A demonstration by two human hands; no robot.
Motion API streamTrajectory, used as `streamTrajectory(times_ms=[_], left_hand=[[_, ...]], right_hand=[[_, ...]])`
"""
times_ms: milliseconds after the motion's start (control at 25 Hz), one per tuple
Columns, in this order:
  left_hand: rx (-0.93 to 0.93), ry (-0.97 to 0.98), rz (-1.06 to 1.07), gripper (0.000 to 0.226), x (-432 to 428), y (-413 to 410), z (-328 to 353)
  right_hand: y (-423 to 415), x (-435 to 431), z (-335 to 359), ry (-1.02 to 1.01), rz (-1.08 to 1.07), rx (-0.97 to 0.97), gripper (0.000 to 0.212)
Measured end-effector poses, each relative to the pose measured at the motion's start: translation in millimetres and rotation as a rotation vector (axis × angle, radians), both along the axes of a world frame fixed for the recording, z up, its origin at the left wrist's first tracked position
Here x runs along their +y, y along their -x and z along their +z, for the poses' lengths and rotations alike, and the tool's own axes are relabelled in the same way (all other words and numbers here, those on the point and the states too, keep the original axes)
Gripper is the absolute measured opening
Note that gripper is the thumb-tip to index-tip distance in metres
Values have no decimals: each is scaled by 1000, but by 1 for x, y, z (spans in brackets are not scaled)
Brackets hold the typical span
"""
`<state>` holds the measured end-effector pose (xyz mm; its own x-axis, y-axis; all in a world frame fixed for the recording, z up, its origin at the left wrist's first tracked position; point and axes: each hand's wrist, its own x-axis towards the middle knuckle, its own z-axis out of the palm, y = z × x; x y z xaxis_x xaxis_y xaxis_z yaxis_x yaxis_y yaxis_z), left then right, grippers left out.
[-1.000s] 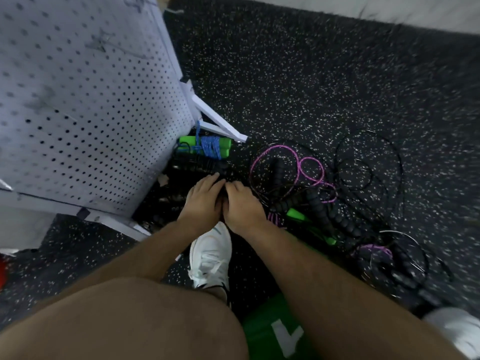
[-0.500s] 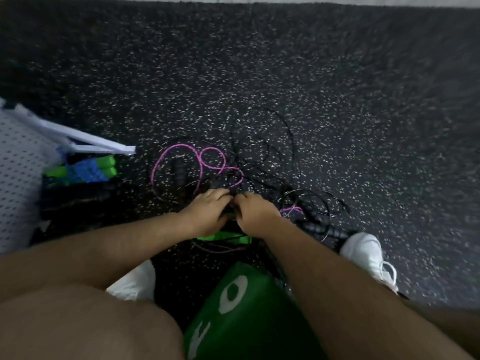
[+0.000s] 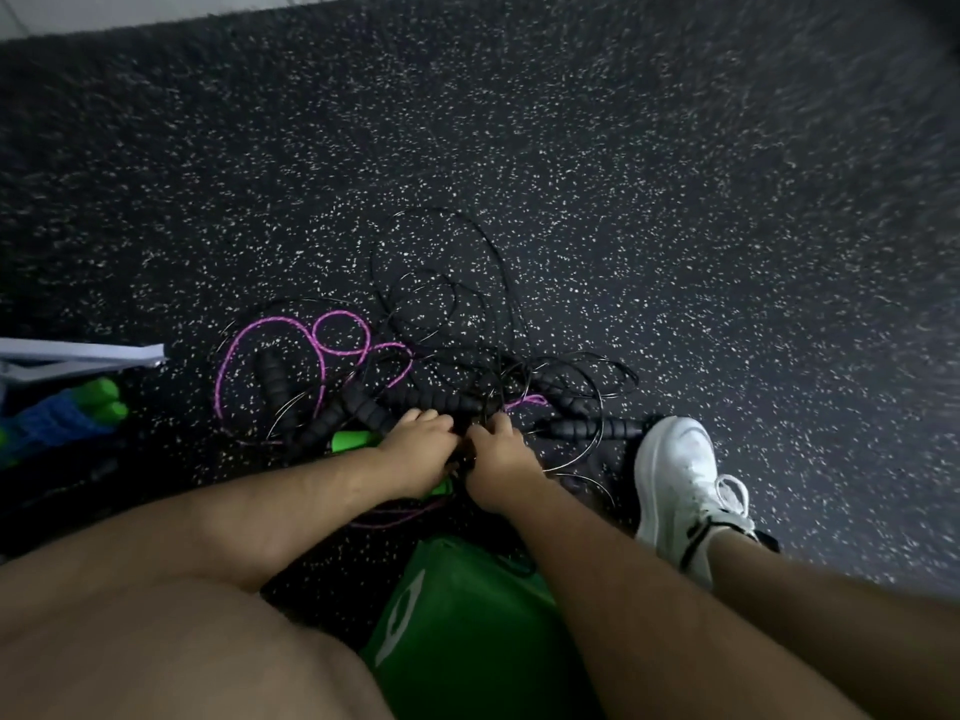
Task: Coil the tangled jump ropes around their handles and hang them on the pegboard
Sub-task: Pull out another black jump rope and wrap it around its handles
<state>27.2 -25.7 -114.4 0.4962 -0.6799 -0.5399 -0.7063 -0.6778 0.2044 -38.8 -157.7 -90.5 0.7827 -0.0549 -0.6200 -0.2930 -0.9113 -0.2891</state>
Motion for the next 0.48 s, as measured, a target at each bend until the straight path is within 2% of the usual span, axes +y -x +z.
streamTrajectory(times_ms=[120, 240, 320, 480], left_hand=[[157, 111, 177, 27, -2, 2, 16], [269, 192, 286, 11, 1, -5, 52], [274, 192, 325, 19, 1, -21, 92], [209, 242, 349, 15, -1, -52, 205]], right_hand=[[7, -4, 7, -169, -102, -102, 35], [2, -14, 33, -203, -91, -219, 37], [-10, -24, 58, -185, -46, -286, 31], [-46, -38, 155, -199, 41, -440, 21]])
